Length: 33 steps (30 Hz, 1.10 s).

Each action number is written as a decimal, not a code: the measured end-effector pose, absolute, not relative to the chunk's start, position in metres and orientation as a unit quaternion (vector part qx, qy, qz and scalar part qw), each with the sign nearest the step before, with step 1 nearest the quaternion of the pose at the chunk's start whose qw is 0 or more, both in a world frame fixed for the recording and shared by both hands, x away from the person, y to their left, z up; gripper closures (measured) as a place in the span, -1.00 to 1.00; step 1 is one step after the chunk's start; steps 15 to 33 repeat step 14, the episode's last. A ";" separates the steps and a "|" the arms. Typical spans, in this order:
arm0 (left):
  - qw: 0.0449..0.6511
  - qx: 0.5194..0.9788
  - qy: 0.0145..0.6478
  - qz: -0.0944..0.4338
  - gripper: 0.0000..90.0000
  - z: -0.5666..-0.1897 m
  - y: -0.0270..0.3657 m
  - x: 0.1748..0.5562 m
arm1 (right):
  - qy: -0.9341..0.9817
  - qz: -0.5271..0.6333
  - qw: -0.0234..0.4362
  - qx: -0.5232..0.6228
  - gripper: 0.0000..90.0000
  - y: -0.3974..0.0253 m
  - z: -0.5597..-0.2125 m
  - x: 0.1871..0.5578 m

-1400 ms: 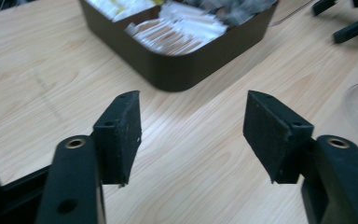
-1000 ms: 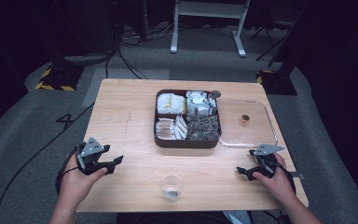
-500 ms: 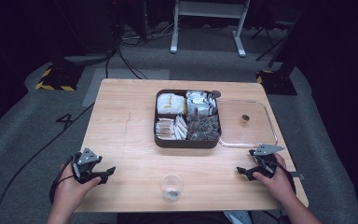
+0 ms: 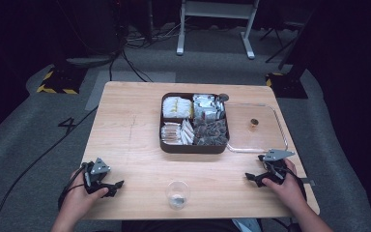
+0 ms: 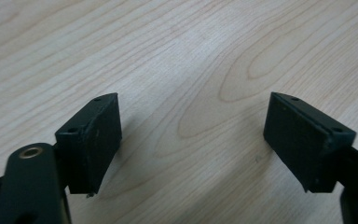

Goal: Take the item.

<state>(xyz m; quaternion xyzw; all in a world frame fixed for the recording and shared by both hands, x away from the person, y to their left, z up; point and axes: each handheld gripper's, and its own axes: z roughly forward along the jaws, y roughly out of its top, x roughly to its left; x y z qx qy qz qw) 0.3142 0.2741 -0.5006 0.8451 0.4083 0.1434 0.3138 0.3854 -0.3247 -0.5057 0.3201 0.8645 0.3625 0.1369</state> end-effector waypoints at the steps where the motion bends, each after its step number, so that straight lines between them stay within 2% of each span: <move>1: 0.325 0.842 0.406 0.148 -0.76 -0.504 0.274 0.315 | 0.865 0.362 0.137 0.320 -0.97 -0.325 -0.506 0.385; 3: 0.328 0.843 0.400 0.146 -0.89 -0.506 0.274 0.316 | 0.864 0.362 0.137 0.320 -0.97 -0.325 -0.506 0.385; 7: 0.326 0.850 0.390 0.140 -0.99 -0.506 0.273 0.320 | 0.865 0.362 0.137 0.320 -0.97 -0.325 -0.506 0.385; 33: 0.327 0.852 0.386 0.138 -0.99 -0.506 0.274 0.321 | 0.864 0.362 0.137 0.321 -0.97 -0.325 -0.506 0.385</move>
